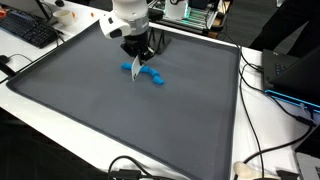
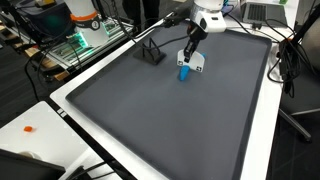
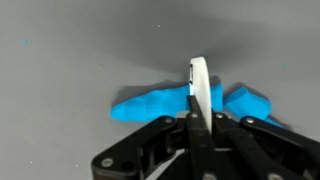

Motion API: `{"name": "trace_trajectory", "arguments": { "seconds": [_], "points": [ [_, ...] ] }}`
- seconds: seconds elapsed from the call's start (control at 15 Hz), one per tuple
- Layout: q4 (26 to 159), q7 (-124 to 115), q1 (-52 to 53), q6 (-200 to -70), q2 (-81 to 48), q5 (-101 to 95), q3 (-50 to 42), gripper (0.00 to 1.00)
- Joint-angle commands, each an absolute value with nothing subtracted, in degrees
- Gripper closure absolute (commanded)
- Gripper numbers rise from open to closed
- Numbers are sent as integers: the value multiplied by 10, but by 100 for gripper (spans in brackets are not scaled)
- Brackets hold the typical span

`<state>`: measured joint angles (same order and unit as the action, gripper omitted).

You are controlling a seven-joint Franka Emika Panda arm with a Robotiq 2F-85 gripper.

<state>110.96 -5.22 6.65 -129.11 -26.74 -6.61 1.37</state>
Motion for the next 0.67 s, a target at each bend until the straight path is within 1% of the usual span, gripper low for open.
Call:
{"name": "trace_trajectory", "arguments": {
  "seconds": [0.0, 0.6],
  "points": [
    [1120, -65, 65, -1275, -281, -72, 6, 99],
    [1134, -61, 58, -1255, -264, -56, 11, 99]
  ]
}}
